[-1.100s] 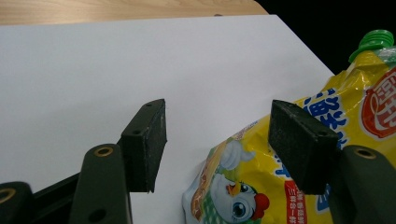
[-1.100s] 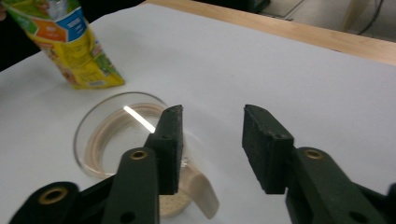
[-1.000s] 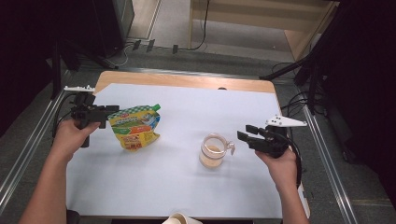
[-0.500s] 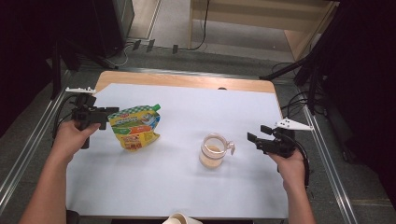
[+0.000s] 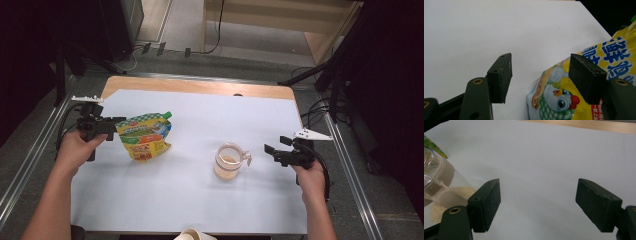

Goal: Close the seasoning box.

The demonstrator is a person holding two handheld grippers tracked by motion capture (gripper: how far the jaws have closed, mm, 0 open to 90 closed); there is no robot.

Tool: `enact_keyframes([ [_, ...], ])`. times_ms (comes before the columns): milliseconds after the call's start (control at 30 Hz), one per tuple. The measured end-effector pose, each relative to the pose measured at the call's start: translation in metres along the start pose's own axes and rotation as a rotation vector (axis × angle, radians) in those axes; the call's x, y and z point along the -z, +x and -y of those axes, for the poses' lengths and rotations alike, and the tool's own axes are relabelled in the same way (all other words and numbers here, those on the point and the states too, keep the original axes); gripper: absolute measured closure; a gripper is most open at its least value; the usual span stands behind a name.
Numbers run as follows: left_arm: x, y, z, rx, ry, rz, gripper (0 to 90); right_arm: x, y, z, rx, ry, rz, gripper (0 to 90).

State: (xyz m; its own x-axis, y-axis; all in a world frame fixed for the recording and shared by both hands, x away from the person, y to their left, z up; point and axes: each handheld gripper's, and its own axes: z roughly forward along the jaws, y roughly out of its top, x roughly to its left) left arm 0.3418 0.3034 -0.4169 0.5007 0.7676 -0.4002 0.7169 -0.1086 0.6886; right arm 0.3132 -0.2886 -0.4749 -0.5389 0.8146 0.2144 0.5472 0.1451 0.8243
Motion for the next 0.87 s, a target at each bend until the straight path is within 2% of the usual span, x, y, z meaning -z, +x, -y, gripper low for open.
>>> enact_keyframes([
  [133, -0.001, 0.003, 0.003, -0.003, 0.004, -0.021, 36.7, -0.003, -0.001, 0.000, 0.000, 0.004, 0.009, 21.0],
  [267, -0.003, 0.005, 0.005, 0.007, 0.028, -0.026, 36.0, -0.005, -0.001, 0.001, -0.001, 0.021, 0.015, 21.2],
  [467, -0.004, 0.005, 0.005, 0.001, 0.030, -0.021, 34.9, -0.005, 0.001, 0.002, 0.002, 0.023, 0.007, 21.3],
  [633, -0.002, 0.007, 0.006, 0.000, 0.020, -0.035, 33.6, -0.005, 0.001, 0.002, -0.003, 0.025, 0.012, 21.5],
  [800, -0.003, 0.010, 0.007, -0.002, -0.006, -0.040, 27.8, -0.005, 0.001, 0.002, -0.007, 0.023, 0.015, 21.5],
  [867, -0.002, 0.012, 0.008, -0.005, -0.006, -0.027, 27.5, -0.005, 0.000, 0.002, -0.006, 0.023, 0.017, 21.5],
])
